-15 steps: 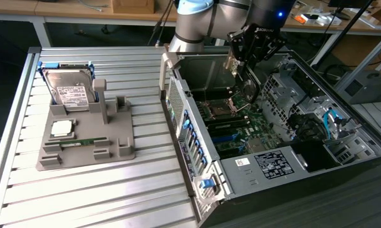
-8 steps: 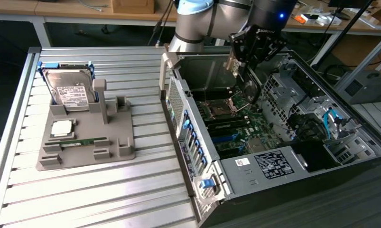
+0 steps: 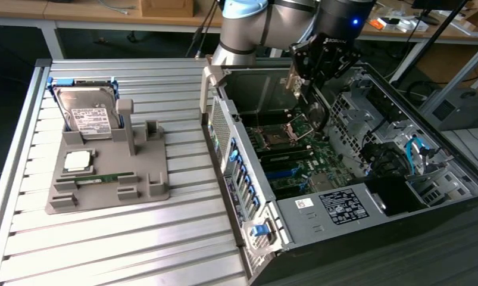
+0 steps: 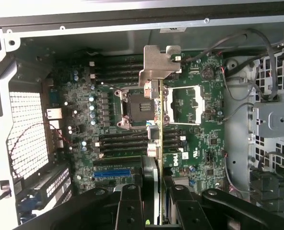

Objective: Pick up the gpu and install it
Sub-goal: 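Pick up the gpu and move the gpu toward the slot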

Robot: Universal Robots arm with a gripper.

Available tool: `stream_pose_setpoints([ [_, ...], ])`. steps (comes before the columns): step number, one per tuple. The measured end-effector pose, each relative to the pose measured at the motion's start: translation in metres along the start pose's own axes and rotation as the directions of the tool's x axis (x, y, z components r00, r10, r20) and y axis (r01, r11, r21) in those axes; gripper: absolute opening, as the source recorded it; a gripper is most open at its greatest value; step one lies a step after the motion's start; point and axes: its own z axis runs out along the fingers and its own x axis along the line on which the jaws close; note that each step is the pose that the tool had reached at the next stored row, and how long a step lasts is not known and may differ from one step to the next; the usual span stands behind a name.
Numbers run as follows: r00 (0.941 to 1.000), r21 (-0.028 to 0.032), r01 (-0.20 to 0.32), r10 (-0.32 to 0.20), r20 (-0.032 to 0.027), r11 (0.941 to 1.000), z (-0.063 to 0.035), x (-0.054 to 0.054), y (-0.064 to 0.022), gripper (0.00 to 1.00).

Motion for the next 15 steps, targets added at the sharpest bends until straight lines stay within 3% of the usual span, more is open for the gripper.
stream_pose_setpoints([
  [15, 1.0000, 0.0040, 0.000, 0.000, 0.0003, 1.0000, 0.0042, -0.0073, -0.0007, 0.27],
])
